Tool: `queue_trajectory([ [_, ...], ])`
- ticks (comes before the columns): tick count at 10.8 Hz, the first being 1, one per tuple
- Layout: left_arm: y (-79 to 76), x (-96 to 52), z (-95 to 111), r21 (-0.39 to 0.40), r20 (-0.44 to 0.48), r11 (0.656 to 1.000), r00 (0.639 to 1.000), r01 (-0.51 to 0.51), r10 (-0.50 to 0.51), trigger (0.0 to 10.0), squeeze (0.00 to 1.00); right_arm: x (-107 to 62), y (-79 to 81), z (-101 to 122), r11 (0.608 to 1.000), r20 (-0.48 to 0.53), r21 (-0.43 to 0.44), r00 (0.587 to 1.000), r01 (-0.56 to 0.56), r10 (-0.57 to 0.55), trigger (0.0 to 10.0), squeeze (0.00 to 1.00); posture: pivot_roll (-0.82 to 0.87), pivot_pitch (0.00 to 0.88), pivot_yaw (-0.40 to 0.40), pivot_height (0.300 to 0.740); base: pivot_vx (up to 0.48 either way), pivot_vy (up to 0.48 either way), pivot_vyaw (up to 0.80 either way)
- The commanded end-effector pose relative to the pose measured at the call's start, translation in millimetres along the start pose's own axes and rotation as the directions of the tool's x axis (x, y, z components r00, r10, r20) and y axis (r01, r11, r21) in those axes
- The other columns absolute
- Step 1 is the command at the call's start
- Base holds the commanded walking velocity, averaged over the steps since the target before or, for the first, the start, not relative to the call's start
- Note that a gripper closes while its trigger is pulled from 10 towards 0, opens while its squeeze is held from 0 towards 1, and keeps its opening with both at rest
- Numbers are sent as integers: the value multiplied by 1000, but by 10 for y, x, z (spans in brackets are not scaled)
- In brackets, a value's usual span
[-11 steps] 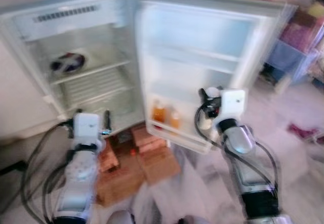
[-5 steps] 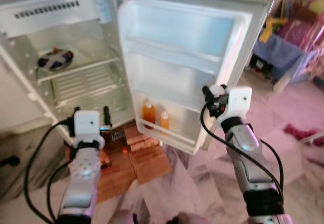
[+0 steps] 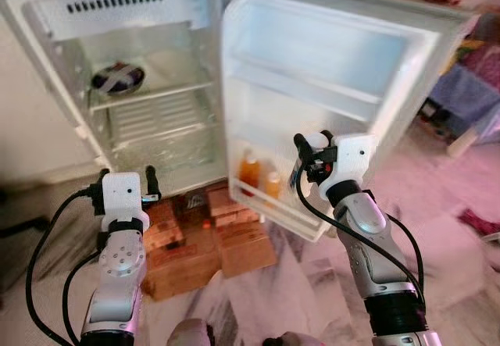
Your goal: Restocking fridge
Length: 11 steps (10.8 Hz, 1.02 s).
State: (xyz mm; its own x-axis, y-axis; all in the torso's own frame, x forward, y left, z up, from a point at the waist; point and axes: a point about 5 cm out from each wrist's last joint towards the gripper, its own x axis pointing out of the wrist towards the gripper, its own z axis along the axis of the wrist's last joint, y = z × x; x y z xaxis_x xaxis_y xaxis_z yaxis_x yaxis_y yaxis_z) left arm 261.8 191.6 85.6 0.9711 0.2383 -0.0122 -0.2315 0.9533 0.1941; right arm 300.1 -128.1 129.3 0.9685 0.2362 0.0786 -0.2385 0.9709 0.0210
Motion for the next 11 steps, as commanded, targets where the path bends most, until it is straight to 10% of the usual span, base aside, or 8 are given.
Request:
queue_trajectory([
  [1, 3, -4, -25, 3, -16, 1000, 1000, 4, -4, 10000, 0, 18, 7, 81, 1000, 33, -7, 999, -8, 9, 10000, 0, 66, 48, -21, 740, 0, 0, 0],
  [11, -37, -16, 27, 8, 23, 999, 998, 53, -53, 10000, 0, 2, 10, 69, 1000, 30, -3, 999, -16, 16, 10000, 0, 62, 51, -19, 740, 203, 97, 0],
])
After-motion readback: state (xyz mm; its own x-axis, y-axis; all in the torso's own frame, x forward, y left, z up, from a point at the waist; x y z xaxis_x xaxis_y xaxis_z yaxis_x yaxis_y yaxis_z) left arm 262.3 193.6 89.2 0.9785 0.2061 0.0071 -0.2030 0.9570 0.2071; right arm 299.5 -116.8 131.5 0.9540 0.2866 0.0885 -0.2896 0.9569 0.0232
